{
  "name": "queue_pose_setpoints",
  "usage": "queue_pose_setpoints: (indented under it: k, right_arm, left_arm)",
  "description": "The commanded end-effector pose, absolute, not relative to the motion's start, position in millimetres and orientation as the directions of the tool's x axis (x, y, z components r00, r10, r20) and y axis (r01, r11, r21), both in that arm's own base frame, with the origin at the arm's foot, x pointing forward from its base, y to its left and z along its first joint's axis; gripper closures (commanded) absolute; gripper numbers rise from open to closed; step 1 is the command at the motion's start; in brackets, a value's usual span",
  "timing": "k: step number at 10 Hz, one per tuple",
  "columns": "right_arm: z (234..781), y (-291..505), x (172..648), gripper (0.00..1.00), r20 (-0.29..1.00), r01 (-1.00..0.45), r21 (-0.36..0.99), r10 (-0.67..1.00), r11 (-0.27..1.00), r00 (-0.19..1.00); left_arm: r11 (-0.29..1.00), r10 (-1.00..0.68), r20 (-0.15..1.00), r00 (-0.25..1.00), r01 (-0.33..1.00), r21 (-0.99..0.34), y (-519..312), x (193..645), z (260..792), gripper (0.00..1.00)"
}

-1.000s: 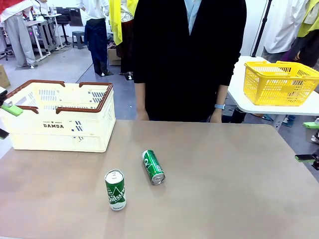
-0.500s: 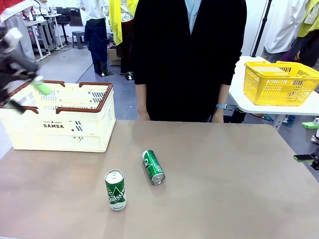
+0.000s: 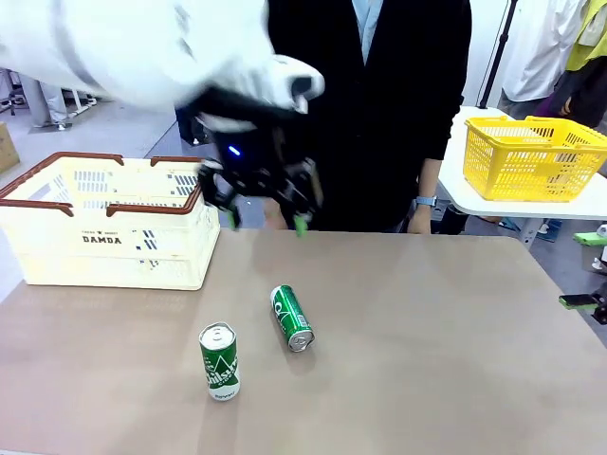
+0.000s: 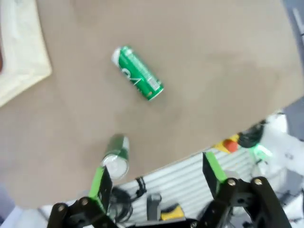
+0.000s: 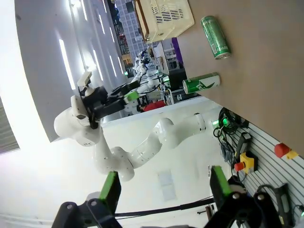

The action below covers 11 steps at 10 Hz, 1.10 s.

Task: Place the drinks into the Shopping basket.
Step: Pick up one drink and place it into the Shopping basket.

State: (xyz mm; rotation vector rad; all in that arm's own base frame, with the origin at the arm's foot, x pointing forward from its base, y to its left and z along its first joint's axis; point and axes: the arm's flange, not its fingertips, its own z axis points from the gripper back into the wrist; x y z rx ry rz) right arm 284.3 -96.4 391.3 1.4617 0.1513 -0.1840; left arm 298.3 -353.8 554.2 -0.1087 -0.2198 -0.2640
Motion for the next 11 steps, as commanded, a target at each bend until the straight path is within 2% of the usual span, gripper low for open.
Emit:
queue_pose_setpoints:
  k: [1, 2, 3, 4, 5, 6, 7, 8, 11]
  right_arm:
    - [396, -98, 283, 0.00, -0.212, 0.214, 0.973, -0.028, 0.088, 0.977]
    - [396, -98, 283, 0.00, -0.212, 0.214, 0.973, -0.028, 0.088, 0.977]
    - [396, -98, 283, 0.00, -0.212, 0.214, 0.973, -0.028, 0.088, 0.977]
    - [396, -98, 283, 0.00, -0.212, 0.214, 0.973, -0.028, 0.088, 0.977]
    - [396, -98, 283, 0.00, -0.212, 0.214, 0.973, -0.028, 0.088, 0.977]
    - [396, -98, 283, 0.00, -0.212, 0.214, 0.973, -0.028, 0.088, 0.977]
    - [396, -98, 283, 0.00, -0.212, 0.214, 0.973, -0.028, 0.088, 0.977]
    - [396, -98, 283, 0.00, -0.212, 0.214, 0.973, -0.028, 0.088, 0.977]
    - [396, -98, 283, 0.00, -0.212, 0.214, 0.973, -0.028, 0.088, 0.977]
  left_arm:
    - [0.978, -0.145, 0.397, 0.906, 0.192, -0.080, -357, 308, 529, 0.00]
    - [0.960, -0.247, 0.229, 0.942, 0.270, -0.078, -354, 298, 554, 0.00]
    - [0.960, -0.247, 0.229, 0.942, 0.270, -0.078, -354, 298, 554, 0.00]
    - [0.962, -0.230, 0.292, 0.929, 0.263, -0.079, -372, 301, 531, 0.00]
    - [0.976, -0.033, 0.306, 0.951, 0.097, -0.196, -372, 320, 510, 0.00]
    - [0.971, 0.121, 0.273, 0.954, -0.056, -0.232, -383, 343, 465, 0.00]
    - [0.953, 0.210, 0.236, 0.949, -0.144, -0.266, -393, 359, 427, 0.00]
    - [0.946, 0.272, 0.242, 0.931, -0.213, -0.246, -403, 370, 398, 0.00]
    - [0.963, 0.263, 0.199, 0.944, -0.247, -0.104, -416, 379, 361, 0.00]
